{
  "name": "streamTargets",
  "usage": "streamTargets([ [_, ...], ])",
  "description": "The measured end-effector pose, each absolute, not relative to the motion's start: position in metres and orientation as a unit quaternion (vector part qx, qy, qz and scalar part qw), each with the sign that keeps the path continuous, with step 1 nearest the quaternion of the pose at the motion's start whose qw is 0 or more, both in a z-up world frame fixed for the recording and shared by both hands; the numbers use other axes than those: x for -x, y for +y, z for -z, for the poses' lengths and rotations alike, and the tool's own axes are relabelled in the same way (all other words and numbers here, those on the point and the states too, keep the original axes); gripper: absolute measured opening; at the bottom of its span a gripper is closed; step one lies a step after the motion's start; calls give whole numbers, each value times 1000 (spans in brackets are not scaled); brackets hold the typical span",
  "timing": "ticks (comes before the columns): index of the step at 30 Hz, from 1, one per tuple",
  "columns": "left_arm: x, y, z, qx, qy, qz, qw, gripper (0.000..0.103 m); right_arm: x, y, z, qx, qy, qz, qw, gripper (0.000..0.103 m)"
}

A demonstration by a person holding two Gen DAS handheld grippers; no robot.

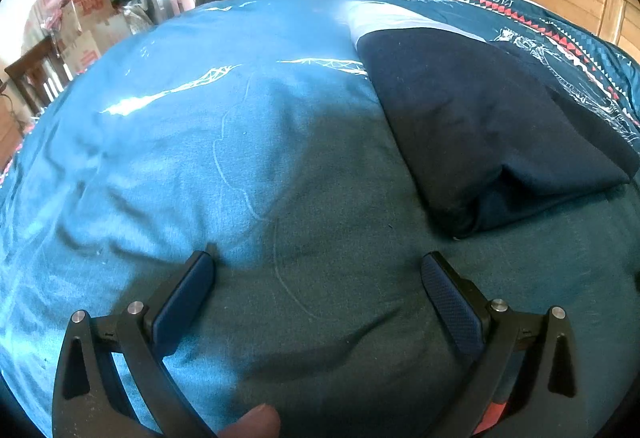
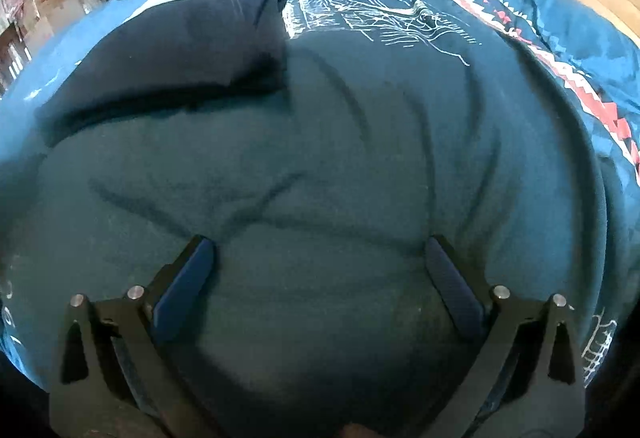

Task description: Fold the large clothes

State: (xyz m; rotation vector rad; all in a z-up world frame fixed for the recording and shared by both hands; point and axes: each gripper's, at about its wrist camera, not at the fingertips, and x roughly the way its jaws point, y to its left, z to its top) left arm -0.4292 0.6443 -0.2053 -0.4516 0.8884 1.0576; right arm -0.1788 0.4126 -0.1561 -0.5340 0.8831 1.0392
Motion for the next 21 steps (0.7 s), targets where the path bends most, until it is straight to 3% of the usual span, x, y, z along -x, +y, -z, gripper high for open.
streamTargets([
  [21, 429, 643, 204, 207, 404, -484, 748, 103, 176, 419, 156, 256, 410, -477, 734, 103],
])
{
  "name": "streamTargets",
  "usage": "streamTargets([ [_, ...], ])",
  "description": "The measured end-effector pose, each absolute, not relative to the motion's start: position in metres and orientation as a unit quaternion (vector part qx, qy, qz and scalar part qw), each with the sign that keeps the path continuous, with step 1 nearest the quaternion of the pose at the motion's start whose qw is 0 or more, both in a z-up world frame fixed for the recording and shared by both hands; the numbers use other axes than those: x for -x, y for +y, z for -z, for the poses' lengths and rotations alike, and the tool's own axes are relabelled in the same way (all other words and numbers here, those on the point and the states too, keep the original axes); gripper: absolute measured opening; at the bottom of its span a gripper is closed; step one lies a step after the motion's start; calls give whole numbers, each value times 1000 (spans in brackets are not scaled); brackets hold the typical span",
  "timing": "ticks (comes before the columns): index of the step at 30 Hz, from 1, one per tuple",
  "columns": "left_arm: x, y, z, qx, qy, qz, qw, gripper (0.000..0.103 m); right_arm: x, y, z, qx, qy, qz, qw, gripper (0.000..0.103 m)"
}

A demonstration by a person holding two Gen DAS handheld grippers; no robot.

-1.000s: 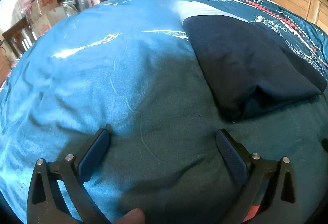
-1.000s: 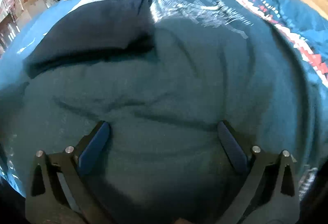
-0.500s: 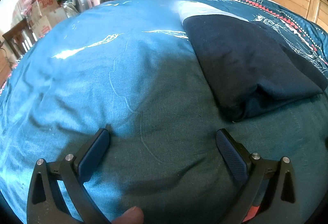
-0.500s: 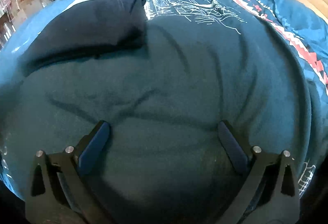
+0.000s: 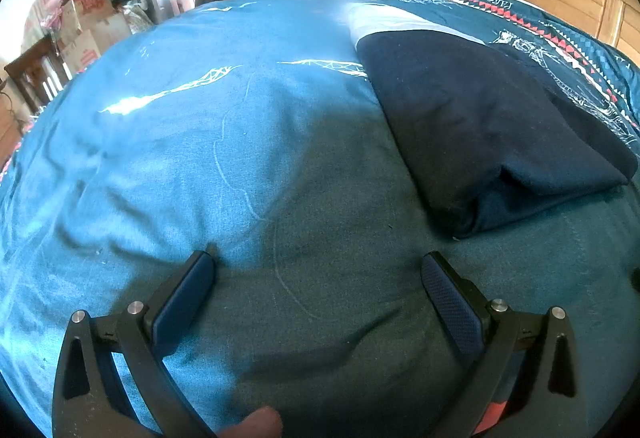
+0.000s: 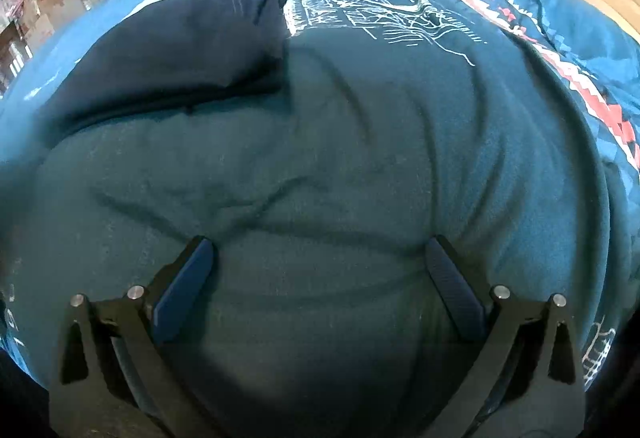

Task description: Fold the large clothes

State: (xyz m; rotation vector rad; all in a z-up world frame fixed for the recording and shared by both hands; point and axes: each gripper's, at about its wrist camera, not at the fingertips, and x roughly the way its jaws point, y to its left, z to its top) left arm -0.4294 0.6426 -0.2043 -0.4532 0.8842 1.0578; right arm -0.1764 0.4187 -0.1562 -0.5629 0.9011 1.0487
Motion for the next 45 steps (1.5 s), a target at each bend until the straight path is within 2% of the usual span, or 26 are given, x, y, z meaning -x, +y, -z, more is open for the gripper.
streamTargets([
  [20, 428, 645, 207, 209, 405, -485, 746, 103, 178, 423, 158, 258, 383, -498, 733, 103],
  [25, 428, 650, 203, 254, 405, -501, 721, 103, 179, 427, 159, 257, 382, -492, 739, 103],
  [45, 425, 639, 206, 227, 390, -525, 721, 103, 176, 428, 160, 256, 378, -498, 738, 103],
])
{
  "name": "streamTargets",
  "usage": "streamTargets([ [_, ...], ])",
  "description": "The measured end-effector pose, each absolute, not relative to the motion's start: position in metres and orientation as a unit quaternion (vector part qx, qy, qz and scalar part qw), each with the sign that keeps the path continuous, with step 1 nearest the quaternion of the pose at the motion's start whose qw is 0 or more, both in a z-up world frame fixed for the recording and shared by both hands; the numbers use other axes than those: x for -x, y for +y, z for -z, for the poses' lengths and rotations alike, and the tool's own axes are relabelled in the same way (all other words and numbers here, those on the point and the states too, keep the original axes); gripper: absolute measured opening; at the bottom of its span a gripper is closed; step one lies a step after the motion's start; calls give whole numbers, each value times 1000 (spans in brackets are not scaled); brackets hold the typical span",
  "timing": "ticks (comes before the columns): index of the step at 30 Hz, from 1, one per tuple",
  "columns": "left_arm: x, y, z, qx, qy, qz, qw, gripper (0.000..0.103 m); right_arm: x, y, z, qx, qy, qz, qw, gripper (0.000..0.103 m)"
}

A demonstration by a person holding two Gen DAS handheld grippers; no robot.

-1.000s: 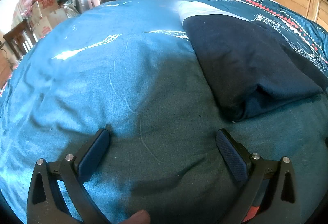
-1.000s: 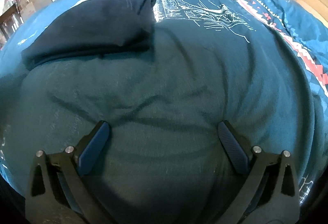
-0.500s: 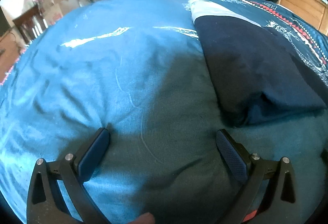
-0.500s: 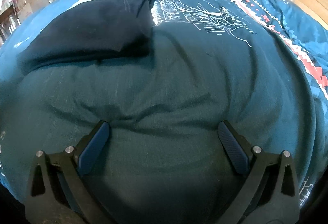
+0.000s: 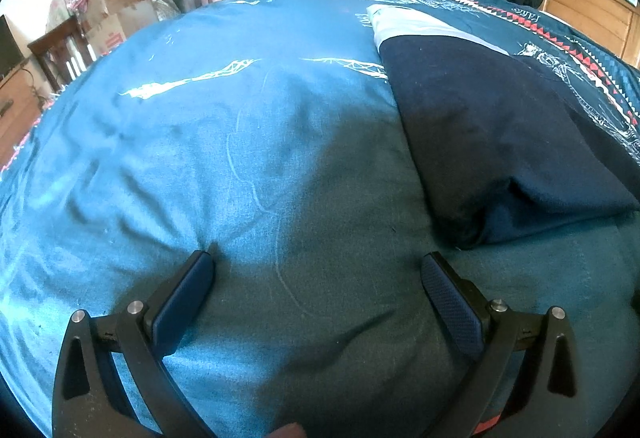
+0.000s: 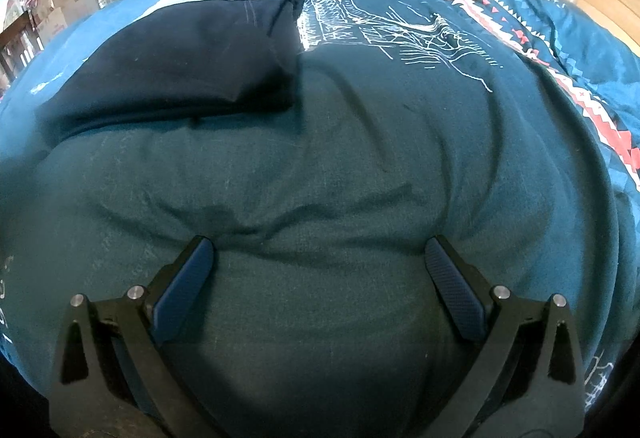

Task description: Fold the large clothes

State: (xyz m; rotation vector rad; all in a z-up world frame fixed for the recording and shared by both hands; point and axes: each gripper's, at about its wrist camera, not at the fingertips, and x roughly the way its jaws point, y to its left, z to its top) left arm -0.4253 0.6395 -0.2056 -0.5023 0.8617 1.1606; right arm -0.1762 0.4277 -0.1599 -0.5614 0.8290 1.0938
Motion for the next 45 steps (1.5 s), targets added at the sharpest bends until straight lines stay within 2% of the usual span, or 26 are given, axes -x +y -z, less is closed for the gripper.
streamTargets([
  [45, 426, 640, 206, 227, 391, -525, 721, 103, 183, 431, 159, 257, 374, -501, 737, 103],
])
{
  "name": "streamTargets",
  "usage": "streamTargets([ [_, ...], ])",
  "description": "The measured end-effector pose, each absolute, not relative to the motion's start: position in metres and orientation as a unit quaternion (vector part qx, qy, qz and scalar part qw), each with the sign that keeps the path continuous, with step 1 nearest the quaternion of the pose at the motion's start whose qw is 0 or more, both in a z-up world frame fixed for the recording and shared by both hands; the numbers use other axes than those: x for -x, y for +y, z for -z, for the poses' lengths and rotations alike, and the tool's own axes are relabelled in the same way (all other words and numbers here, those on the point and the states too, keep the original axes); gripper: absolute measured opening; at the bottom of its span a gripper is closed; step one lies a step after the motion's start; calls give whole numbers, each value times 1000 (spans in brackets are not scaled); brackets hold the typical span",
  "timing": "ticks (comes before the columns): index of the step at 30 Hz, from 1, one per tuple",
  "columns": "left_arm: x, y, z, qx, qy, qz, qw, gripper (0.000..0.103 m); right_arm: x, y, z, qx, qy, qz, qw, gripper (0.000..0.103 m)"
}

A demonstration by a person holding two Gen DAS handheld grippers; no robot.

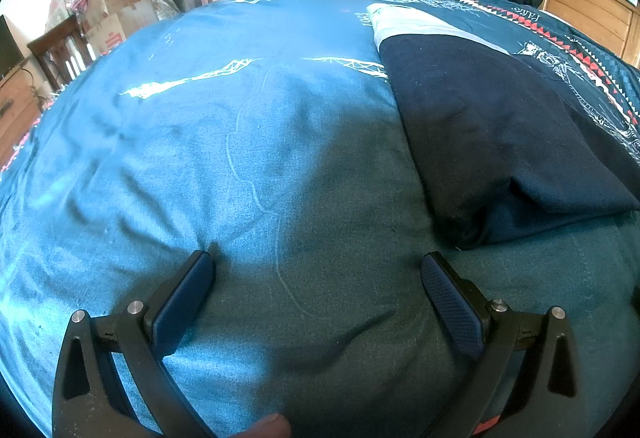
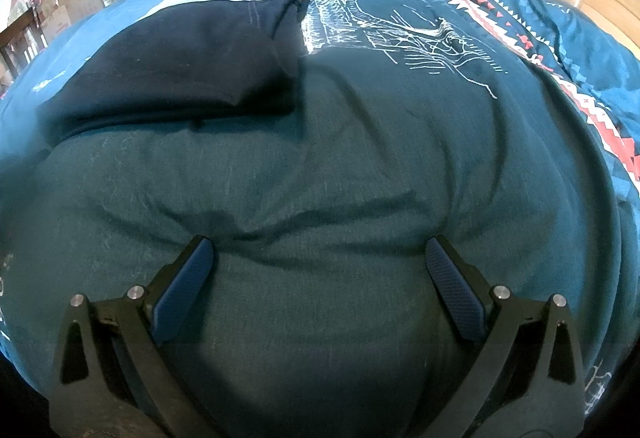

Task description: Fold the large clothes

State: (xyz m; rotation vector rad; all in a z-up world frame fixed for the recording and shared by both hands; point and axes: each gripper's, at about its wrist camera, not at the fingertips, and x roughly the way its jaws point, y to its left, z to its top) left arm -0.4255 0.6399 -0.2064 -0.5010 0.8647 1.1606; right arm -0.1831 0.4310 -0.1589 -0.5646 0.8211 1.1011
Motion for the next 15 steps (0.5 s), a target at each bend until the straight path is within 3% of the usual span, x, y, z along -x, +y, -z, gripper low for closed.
streamTargets([
  [15, 425, 640, 207, 226, 392, -525, 721, 103, 183, 430, 159, 255, 373, -502, 737, 103],
])
